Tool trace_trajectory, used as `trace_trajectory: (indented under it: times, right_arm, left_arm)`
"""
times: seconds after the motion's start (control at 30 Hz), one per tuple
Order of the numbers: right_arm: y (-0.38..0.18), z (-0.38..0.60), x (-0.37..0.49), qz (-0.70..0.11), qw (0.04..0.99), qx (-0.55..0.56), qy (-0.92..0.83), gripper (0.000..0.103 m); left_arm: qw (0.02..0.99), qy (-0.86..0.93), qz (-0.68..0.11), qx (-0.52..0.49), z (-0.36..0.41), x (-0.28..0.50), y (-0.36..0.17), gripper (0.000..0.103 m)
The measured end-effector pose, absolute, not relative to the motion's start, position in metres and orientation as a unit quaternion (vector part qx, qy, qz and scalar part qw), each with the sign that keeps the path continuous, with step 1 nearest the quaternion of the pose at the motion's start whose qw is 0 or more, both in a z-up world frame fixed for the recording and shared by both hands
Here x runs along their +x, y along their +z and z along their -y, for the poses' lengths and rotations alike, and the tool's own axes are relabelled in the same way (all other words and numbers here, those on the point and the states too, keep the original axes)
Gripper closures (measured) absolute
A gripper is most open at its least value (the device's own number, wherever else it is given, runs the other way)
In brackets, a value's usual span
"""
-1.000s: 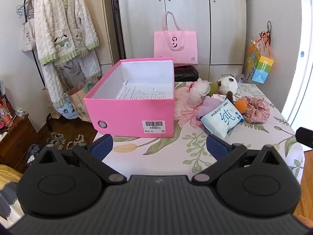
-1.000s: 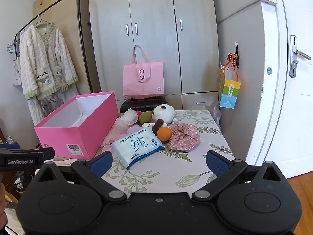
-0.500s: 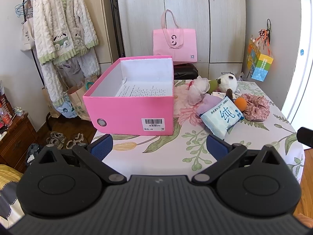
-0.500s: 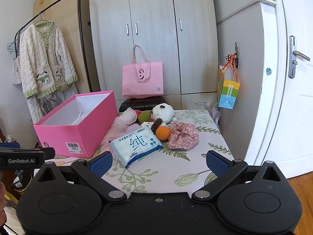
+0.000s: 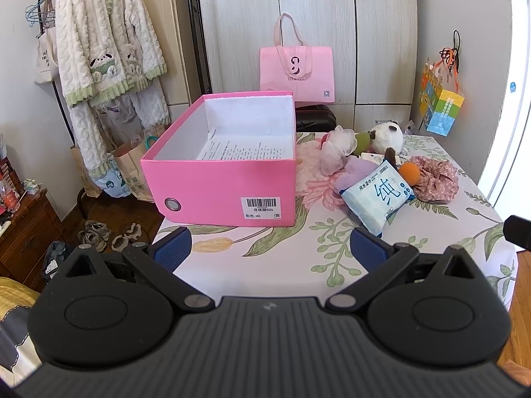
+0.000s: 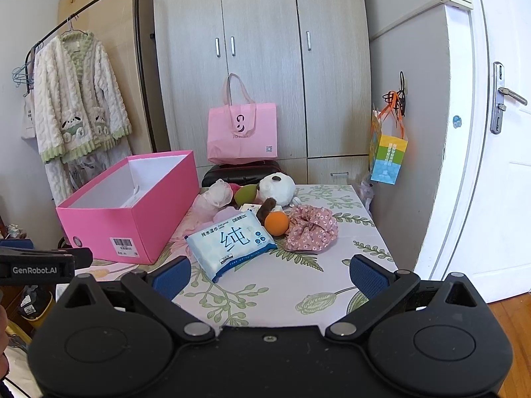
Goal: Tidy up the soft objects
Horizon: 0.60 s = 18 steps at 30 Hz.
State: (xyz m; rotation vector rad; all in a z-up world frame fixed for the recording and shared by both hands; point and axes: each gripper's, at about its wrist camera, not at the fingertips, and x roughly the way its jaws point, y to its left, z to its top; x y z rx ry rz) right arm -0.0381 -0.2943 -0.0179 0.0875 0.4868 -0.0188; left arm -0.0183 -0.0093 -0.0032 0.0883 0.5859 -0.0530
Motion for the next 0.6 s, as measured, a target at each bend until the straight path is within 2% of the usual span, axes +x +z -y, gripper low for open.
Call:
trace_trajectory:
  times: [0.6]
  right_arm:
    - [-0.011,0.292,-0.053,-0.21,0.977,0.028,-0.017,0.0]
  left_arm:
    - [0.961,-0.045,-0.267,0.061,0.015,-0.034,0.001,0.0]
